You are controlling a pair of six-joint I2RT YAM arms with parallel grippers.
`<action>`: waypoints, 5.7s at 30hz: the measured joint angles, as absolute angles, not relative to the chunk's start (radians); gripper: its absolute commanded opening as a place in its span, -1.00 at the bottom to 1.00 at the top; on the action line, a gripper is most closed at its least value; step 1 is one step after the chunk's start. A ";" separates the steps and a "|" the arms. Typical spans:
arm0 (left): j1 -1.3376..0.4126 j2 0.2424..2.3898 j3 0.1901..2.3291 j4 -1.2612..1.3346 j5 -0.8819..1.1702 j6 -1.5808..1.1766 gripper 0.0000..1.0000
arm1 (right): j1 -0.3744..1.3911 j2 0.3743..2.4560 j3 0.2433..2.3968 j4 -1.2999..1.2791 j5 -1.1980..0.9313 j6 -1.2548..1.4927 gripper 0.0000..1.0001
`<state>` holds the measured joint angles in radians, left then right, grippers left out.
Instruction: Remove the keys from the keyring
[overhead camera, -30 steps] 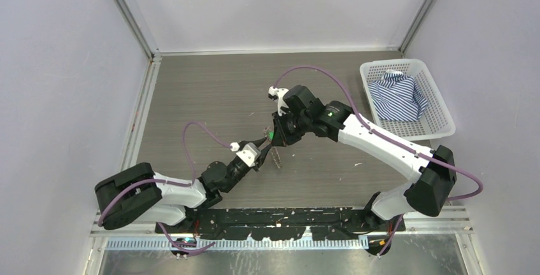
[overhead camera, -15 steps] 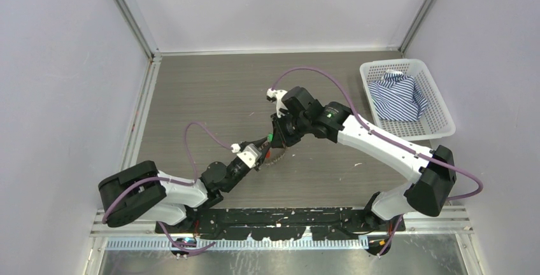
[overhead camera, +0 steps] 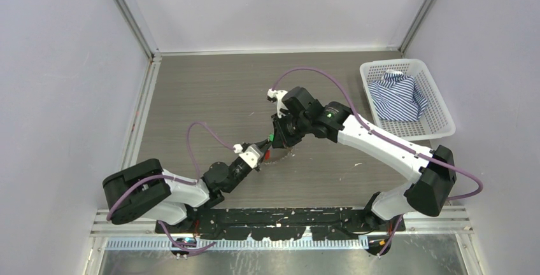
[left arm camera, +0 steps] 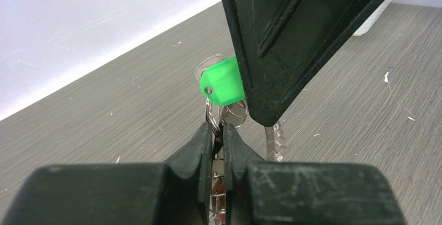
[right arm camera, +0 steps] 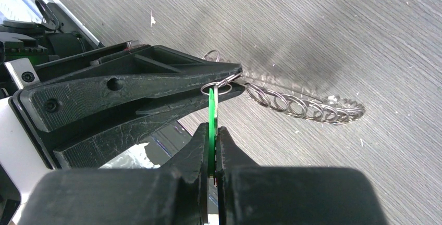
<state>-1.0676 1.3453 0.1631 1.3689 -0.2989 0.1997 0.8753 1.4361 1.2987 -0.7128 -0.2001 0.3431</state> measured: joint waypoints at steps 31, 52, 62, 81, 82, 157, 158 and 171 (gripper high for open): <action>-1.119 1.277 0.141 1.364 -0.304 0.406 -0.99 | 0.862 1.468 1.332 -0.735 -0.088 0.434 -0.98; -1.140 1.278 0.172 1.402 -0.517 0.300 -0.99 | 0.862 1.378 1.252 -0.615 -0.106 0.451 -0.98; -1.142 1.283 0.195 1.410 -0.609 0.184 -0.99 | 0.862 1.345 1.210 -0.530 -0.136 0.450 -0.98; -1.146 1.276 0.207 1.422 -0.656 0.136 -0.99 | 0.894 1.315 1.169 -0.460 -0.130 0.446 -0.98; -1.145 1.275 0.205 1.422 -0.651 0.144 -0.99 | 0.888 1.315 1.170 -0.460 -0.130 0.455 -0.98; -1.120 1.141 0.437 1.247 -0.645 0.488 -0.99 | 0.889 1.147 1.022 -0.107 -0.123 0.800 -0.98; -1.120 1.141 0.437 1.247 -0.637 0.483 -0.99 | 0.889 1.143 1.022 -0.113 -0.116 0.796 -0.98; -1.116 1.083 0.354 1.224 -0.412 0.581 -0.99 | 0.801 1.158 1.178 -0.387 -0.188 0.748 -0.98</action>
<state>-1.1164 1.0832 0.3542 1.2240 -0.4118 0.5812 0.8009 1.1576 1.1778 -0.3874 -0.1879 0.7475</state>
